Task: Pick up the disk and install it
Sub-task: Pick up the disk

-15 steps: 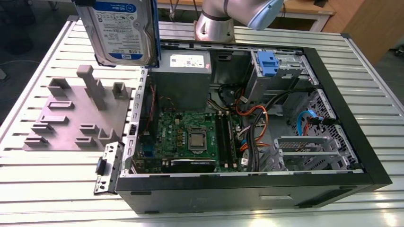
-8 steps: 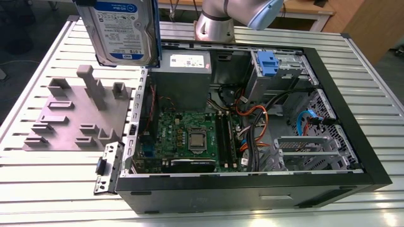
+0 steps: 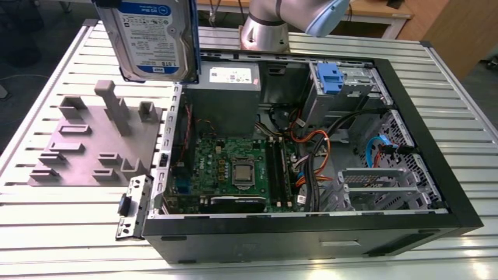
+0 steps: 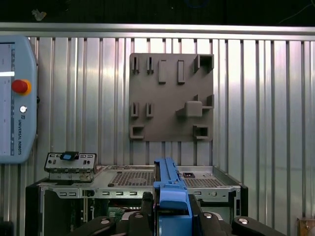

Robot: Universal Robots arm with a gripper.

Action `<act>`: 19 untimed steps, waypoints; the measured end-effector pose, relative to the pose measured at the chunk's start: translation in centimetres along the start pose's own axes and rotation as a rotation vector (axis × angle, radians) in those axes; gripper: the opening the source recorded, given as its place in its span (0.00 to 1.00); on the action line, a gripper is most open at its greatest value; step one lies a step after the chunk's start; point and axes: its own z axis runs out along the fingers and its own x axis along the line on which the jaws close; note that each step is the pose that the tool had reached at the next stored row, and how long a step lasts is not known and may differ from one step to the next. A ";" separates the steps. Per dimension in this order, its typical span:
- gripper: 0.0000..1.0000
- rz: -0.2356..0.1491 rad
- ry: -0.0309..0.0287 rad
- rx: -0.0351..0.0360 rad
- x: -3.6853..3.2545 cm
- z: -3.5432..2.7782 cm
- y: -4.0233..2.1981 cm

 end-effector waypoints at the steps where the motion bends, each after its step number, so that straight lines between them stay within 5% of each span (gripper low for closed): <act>1: 0.36 0.000 0.0001 0.0000 0.00 0.00 -0.04; 19: 0.36 0.000 0.0001 -0.0001 -0.01 -0.01 -0.68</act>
